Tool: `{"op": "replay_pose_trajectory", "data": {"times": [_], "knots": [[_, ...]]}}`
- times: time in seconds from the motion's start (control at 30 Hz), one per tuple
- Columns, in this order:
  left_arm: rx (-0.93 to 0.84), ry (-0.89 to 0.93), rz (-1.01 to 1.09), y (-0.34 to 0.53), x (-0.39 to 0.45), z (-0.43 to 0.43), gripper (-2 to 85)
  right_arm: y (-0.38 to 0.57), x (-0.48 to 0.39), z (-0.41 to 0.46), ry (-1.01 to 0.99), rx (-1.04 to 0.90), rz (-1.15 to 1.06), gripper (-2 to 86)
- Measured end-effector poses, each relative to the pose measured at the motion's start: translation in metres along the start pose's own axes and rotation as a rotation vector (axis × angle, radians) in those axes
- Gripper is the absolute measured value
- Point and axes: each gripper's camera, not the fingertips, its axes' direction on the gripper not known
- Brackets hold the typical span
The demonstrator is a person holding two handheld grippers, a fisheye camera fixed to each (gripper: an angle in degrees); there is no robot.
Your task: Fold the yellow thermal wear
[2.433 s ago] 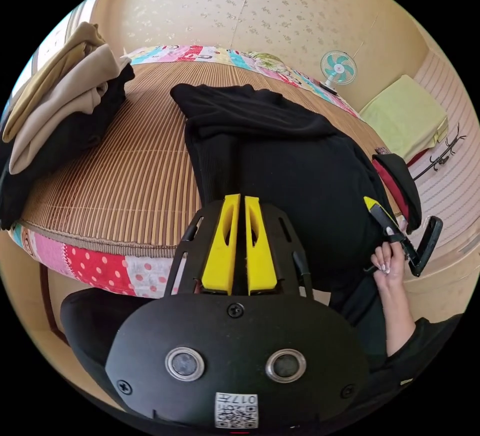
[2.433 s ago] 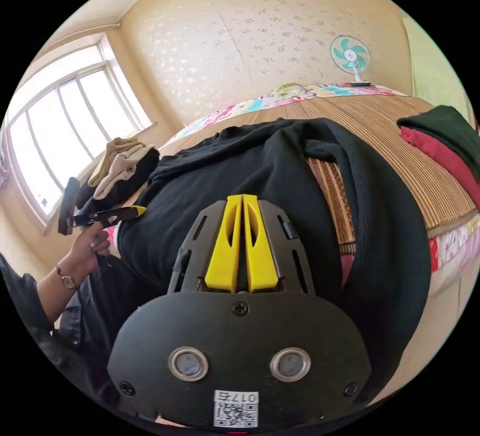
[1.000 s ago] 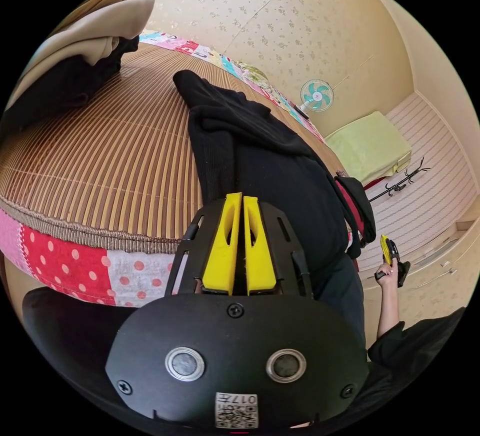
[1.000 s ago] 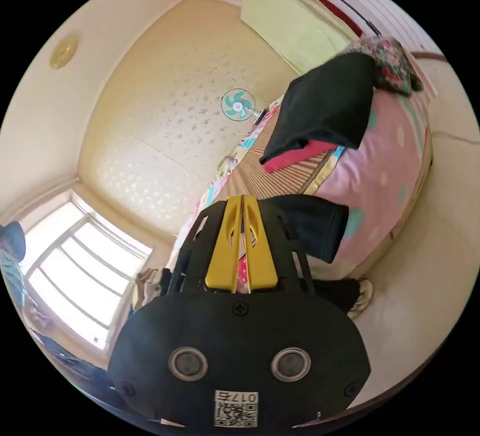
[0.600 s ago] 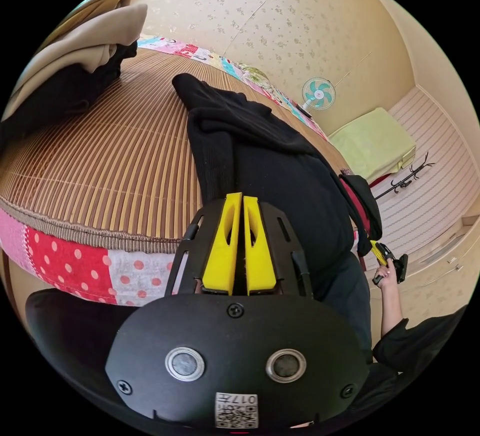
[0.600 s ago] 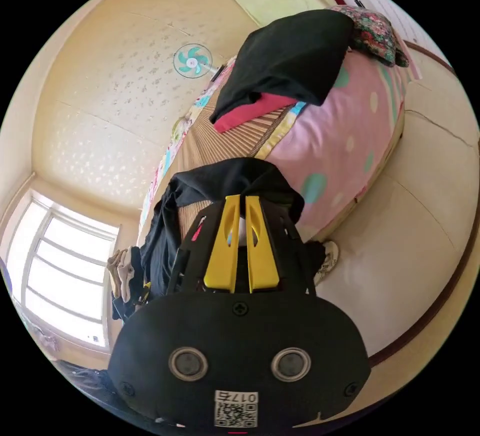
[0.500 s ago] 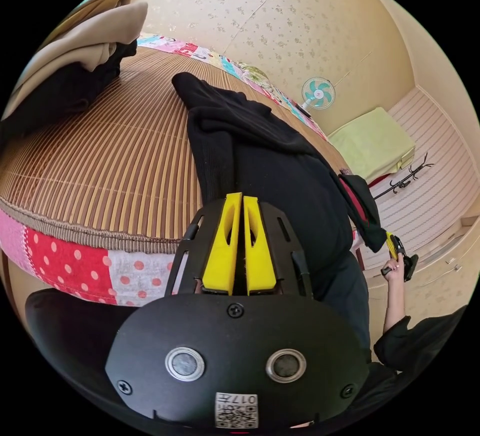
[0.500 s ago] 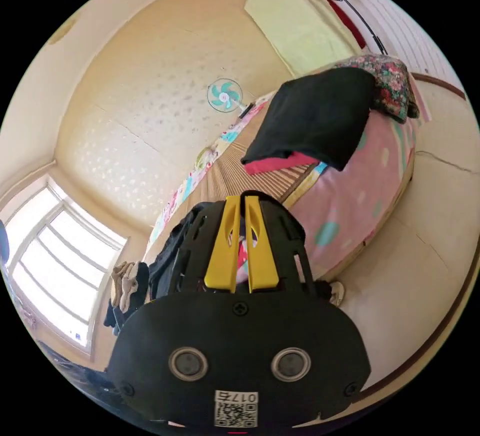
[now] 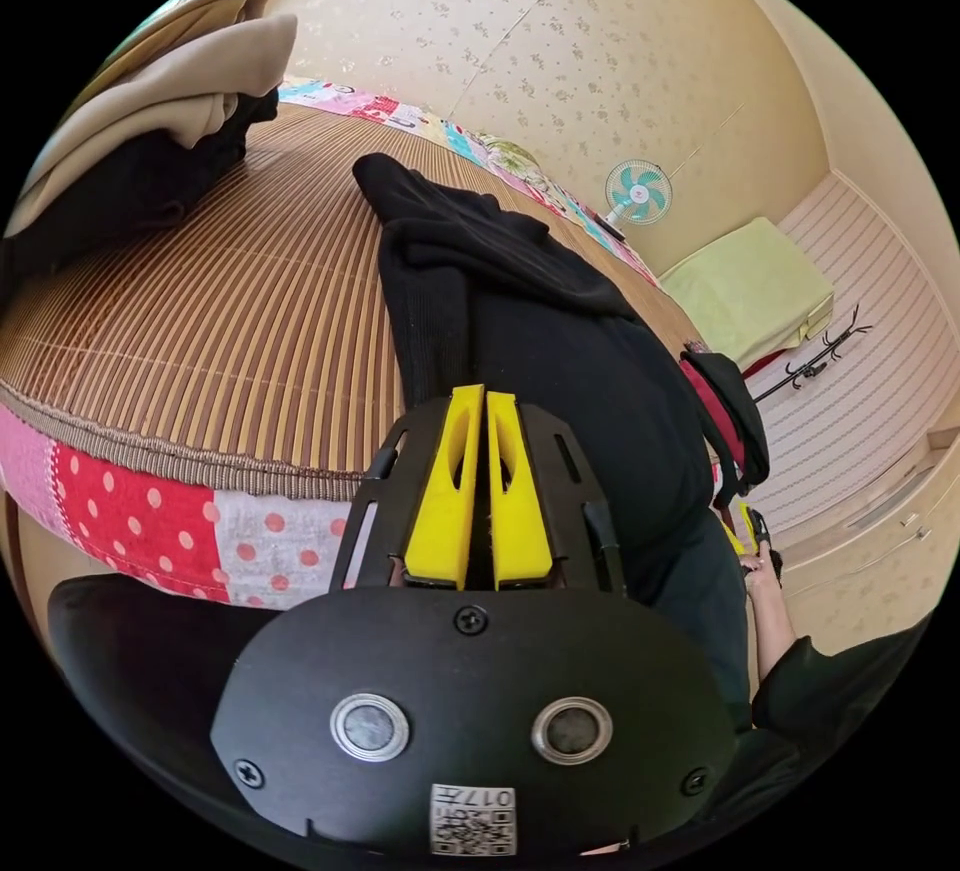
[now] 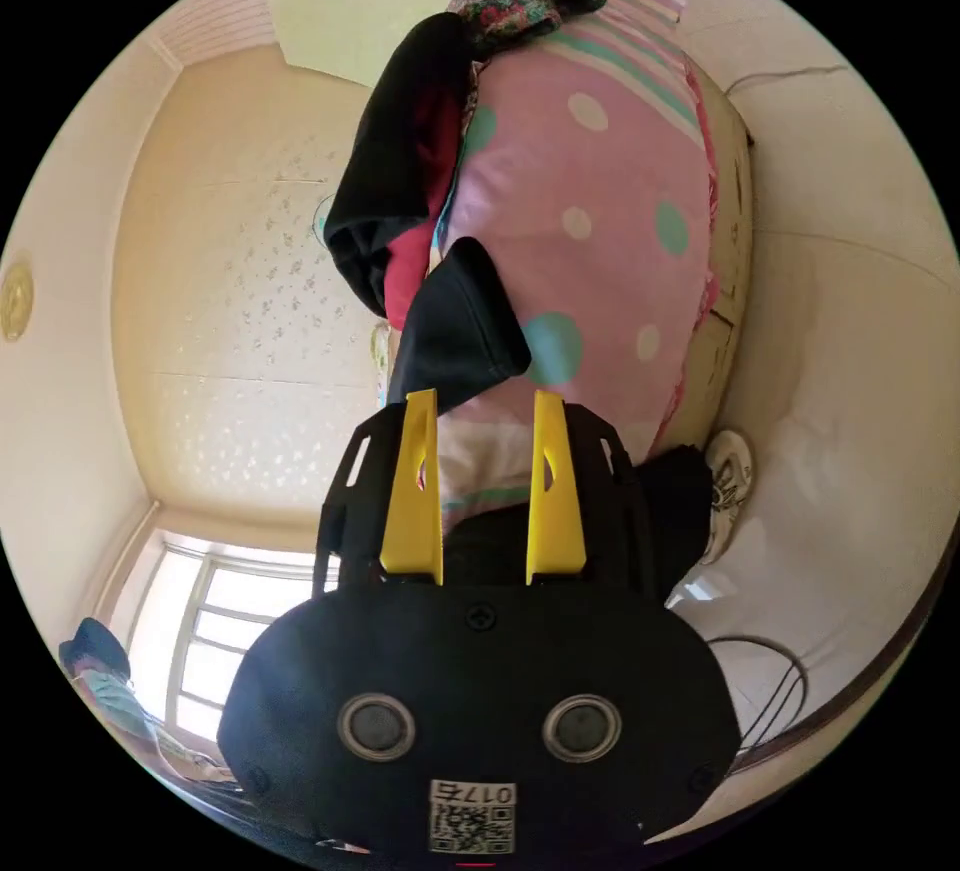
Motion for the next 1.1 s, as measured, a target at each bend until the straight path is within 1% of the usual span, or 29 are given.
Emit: {"op": "replay_pose_trajectory", "data": {"times": [0.07,0.1,0.17,0.23,0.3,0.33,0.4,0.43,0.5,0.53,0.6,0.63,0.67,0.7,0.73,0.8,0.83,0.93,1.0,1.03,1.1], "knots": [[-0.002,-0.002,0.003,0.000,0.001,0.001,-0.4,0.002,0.012,0.009,-0.046,0.028,0.058,12.9],[-0.004,0.002,0.003,0.000,0.001,0.001,-0.4,0.002,0.013,0.014,-0.037,0.044,0.080,12.5],[-0.005,0.011,-0.001,0.001,0.001,0.002,-0.4,0.008,0.004,0.020,-0.034,0.074,0.095,9.8],[-0.004,0.021,-0.008,0.002,0.001,0.003,-0.4,0.026,-0.030,0.028,-0.042,0.113,0.013,5.2],[0.003,0.027,-0.016,0.004,0.002,0.004,-0.4,0.064,-0.105,0.062,-0.038,0.076,-0.240,4.0],[0.005,0.027,-0.018,0.005,0.003,0.005,-0.4,0.076,-0.125,0.076,-0.041,0.052,-0.306,3.9],[0.017,0.012,-0.013,0.008,0.008,0.007,-0.4,0.138,-0.199,0.147,-0.151,-0.097,-0.544,3.7],[0.020,0.004,-0.008,0.009,0.010,0.008,-0.4,0.157,-0.215,0.168,-0.181,-0.149,-0.601,3.8],[0.027,-0.032,0.016,0.012,0.020,0.010,-0.4,0.258,-0.265,0.256,-0.217,-0.398,-0.812,4.3],[0.028,-0.040,0.019,0.012,0.022,0.011,-0.4,0.286,-0.270,0.278,-0.209,-0.471,-0.852,4.4],[0.028,-0.059,0.026,0.014,0.030,0.014,-0.4,0.392,-0.257,0.364,-0.131,-0.789,-0.962,5.6],[0.027,-0.061,0.026,0.014,0.031,0.015,-0.4,0.414,-0.244,0.383,-0.098,-0.877,-0.956,6.2],[0.025,-0.058,0.023,0.015,0.033,0.016,-0.4,0.451,-0.211,0.414,-0.028,-1.029,-0.904,7.3],[0.022,-0.052,0.017,0.016,0.034,0.017,-0.3,0.479,-0.176,0.427,0.005,-1.103,-0.865,8.4],[0.019,-0.049,0.014,0.016,0.035,0.017,-0.3,0.489,-0.160,0.428,0.018,-1.110,-0.854,8.4],[0.009,-0.039,0.018,0.019,0.039,0.019,-0.4,0.513,-0.103,0.412,0.097,-1.044,-0.858,8.0],[0.008,-0.039,0.020,0.020,0.040,0.019,-0.4,0.516,-0.090,0.407,0.122,-1.023,-0.868,7.8],[0.011,-0.043,0.020,0.022,0.048,0.023,-0.3,0.521,-0.052,0.377,0.260,-0.911,-0.964,7.7],[0.004,-0.064,0.018,0.020,0.056,0.028,-0.3,0.516,-0.039,0.353,0.404,-0.765,-1.093,7.6],[0.000,-0.074,0.018,0.020,0.060,0.029,-0.3,0.514,-0.037,0.349,0.445,-0.728,-1.125,7.4],[-0.025,-0.142,0.024,0.015,0.077,0.035,-0.3,0.505,-0.026,0.344,0.640,-0.625,-1.212,6.5]]}}
